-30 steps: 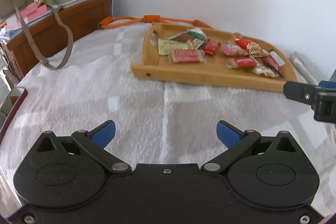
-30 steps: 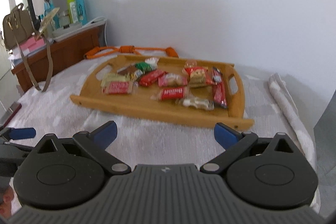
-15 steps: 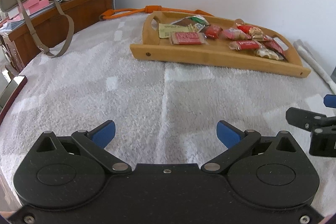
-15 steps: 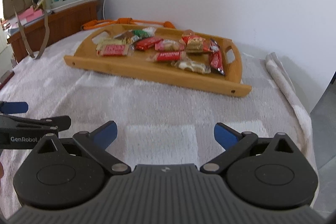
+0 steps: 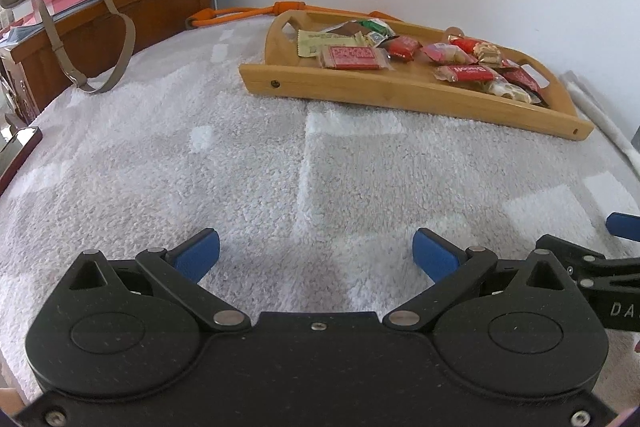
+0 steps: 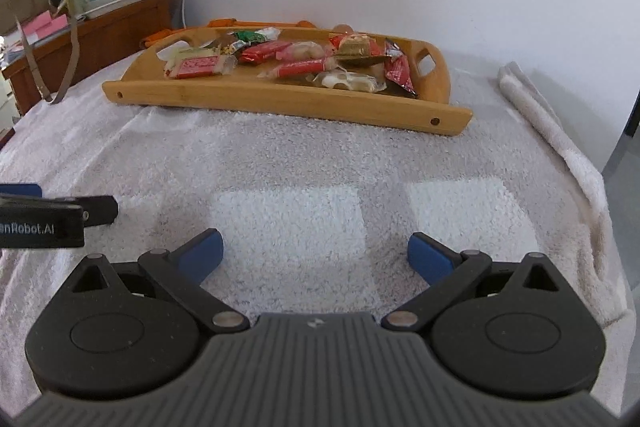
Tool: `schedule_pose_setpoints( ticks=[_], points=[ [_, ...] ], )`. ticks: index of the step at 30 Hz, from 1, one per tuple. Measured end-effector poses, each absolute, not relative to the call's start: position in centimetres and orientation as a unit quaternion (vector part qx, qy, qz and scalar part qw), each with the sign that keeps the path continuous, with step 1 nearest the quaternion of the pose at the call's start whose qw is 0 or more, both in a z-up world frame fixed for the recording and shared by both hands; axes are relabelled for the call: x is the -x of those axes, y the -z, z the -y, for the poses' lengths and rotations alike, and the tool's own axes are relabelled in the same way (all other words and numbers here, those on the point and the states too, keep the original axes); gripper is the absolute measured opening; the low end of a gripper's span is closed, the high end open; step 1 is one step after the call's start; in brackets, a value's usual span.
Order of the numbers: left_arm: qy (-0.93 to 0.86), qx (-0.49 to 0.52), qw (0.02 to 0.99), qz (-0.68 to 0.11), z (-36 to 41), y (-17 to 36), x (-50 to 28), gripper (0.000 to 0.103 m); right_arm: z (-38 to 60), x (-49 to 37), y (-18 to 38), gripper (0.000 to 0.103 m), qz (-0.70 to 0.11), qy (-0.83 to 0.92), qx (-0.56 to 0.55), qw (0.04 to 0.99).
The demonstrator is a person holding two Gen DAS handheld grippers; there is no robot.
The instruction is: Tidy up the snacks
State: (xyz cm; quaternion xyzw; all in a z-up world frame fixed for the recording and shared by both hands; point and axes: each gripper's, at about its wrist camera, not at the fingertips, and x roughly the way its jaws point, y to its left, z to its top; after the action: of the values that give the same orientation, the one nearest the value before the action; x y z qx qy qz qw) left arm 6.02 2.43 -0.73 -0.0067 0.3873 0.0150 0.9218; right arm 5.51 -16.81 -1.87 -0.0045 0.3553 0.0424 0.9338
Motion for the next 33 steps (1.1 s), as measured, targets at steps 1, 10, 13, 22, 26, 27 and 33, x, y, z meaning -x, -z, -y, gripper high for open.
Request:
schedule_pose_setpoints(
  ticks=[1,10,13,22,26,27,33],
  points=[
    [-0.014,0.008,0.922,-0.386,-2.5,0.8,-6.1,0.103,16.8,-5.4,2.0,0.103,-0.349,-0.043,0.006,0.936],
    [-0.006,0.007,0.926,-0.377,-2.7,1.1,-6.1,0.103,17.1,-4.7,2.8,0.103,-0.318,-0.045,-0.007,0.947],
    [-0.001,0.009,0.926,-0.377,-2.8,1.1,-6.2,0.103,17.2,-4.6,2.9,0.103,-0.314,-0.046,-0.011,0.948],
    [-0.011,0.016,0.924,-0.381,-2.8,1.1,-6.4,0.103,17.3,-4.4,3.0,0.103,-0.309,-0.047,-0.014,0.95],
    [-0.019,0.022,0.925,-0.378,-2.8,1.1,-6.4,0.103,17.3,-4.4,3.0,0.103,-0.308,-0.047,-0.017,0.95],
    [-0.021,0.02,0.926,-0.377,-2.7,1.1,-6.4,0.103,17.3,-4.4,3.0,0.103,-0.308,-0.047,-0.017,0.95],
    [-0.022,0.021,0.924,-0.381,-2.7,1.0,-6.4,0.103,17.4,-4.4,3.0,0.103,-0.307,-0.047,-0.017,0.95]
  ],
)
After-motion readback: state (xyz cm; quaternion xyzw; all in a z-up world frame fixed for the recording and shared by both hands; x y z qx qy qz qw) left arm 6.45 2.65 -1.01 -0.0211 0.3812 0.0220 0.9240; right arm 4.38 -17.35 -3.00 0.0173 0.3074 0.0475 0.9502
